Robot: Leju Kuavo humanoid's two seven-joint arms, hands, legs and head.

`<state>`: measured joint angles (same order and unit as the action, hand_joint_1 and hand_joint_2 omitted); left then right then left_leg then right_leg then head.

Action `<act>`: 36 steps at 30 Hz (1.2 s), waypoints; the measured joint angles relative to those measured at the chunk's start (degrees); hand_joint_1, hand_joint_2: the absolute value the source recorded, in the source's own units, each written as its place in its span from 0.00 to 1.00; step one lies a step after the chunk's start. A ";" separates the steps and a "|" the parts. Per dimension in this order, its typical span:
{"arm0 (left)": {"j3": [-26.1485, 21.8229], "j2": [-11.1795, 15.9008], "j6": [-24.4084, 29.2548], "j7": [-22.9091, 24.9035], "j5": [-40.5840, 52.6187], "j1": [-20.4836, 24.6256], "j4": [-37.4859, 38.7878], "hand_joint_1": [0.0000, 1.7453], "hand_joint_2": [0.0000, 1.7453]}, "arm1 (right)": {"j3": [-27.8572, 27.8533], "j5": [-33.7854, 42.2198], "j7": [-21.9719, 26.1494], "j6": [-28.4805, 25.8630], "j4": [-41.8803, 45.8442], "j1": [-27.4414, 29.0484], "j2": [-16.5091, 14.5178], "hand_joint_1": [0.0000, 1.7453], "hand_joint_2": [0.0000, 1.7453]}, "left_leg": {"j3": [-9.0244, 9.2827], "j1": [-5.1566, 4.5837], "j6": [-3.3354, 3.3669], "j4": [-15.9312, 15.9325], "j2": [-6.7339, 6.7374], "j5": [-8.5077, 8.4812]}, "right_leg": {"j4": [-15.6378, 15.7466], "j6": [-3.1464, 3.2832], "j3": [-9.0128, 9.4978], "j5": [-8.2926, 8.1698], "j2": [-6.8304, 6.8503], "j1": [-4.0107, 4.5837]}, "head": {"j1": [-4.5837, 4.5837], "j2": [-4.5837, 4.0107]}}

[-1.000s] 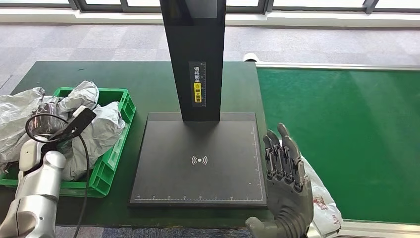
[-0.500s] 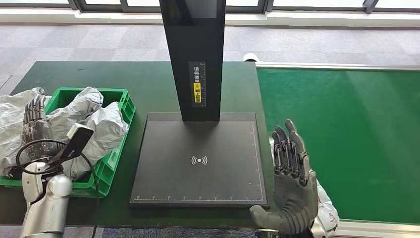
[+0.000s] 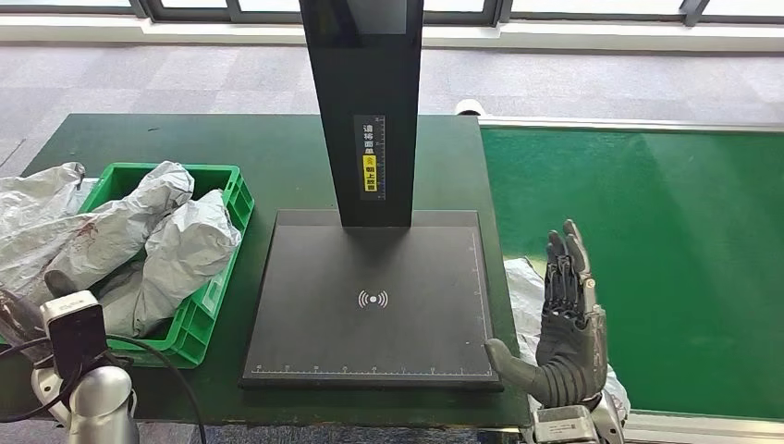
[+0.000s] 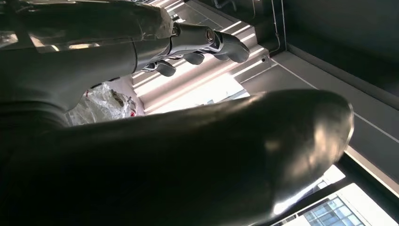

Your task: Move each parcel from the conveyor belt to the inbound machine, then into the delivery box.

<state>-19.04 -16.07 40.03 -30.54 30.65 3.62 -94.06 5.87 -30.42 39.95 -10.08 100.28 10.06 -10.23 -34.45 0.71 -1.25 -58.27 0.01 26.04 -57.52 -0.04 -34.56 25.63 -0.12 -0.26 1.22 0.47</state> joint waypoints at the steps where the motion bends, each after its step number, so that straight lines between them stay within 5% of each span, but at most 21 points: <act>1: -0.03 -0.27 0.01 -0.30 -0.66 -0.31 -0.44 0.00 0.00 | -0.88 -0.17 -0.01 -0.01 -0.58 -0.01 -0.33 0.00 1.00 | 0.00 0.00 0.00 0.00 -0.01 0.00 | 0.00 0.00 0.00 0.00 0.01 0.00 | 0.00 -0.01; 4: -0.05 -0.99 -0.82 -3.85 -7.11 -1.34 -1.88 0.00 0.00 | -3.12 -3.51 -2.38 -1.27 -2.98 -0.33 -1.49 0.00 1.00 | 0.03 0.00 -0.03 0.00 0.02 0.01 | -0.01 0.00 0.02 0.00 -0.02 0.01 | 0.00 -0.01; 8: 1.49 -2.32 -10.31 -9.08 -20.77 -5.49 -6.21 0.00 0.00 | -9.36 -15.29 -13.21 -7.84 -10.29 -2.60 -2.60 0.00 1.00 | 0.13 0.01 -0.05 -0.01 0.10 0.07 | 0.01 -0.07 0.04 0.06 -0.11 -0.01 | -0.01 0.01; 14: 10.43 -2.69 -17.62 -9.85 -21.11 -9.87 -11.36 0.00 0.00 | -19.86 -30.81 -25.02 -9.47 -22.74 -6.11 -2.69 0.00 1.00 | 0.10 -0.03 0.14 -0.03 -0.14 0.13 | 0.04 -0.20 0.16 0.12 0.11 -0.16 | -0.02 0.00; 22: 16.93 -1.80 -18.87 -9.84 -19.88 -11.27 -12.75 0.00 0.00 | -24.44 -37.39 -29.96 -6.53 -30.36 -7.38 -2.73 0.00 1.00 | 0.11 -0.05 0.14 -0.02 -0.13 0.17 | 0.04 -0.18 0.13 0.15 0.08 -0.13 | -0.02 0.00; 36: 17.97 -1.72 -20.43 -9.76 -15.45 -9.54 -7.85 0.00 0.00 | -28.24 -43.91 -33.60 2.09 -37.12 -6.80 -3.35 0.00 1.00 | 0.13 -0.04 0.14 -0.02 -0.11 0.18 | 0.03 -0.22 0.14 0.21 0.04 -0.16 | -0.02 0.01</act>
<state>-1.07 -17.79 19.61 -40.30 15.20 -5.92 -101.91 -22.37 -74.32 6.35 -7.98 63.16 3.25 -13.58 -34.32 0.67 -1.10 -58.29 -0.10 26.23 -57.49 -0.25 -34.42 25.84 -0.08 -0.42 1.20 0.48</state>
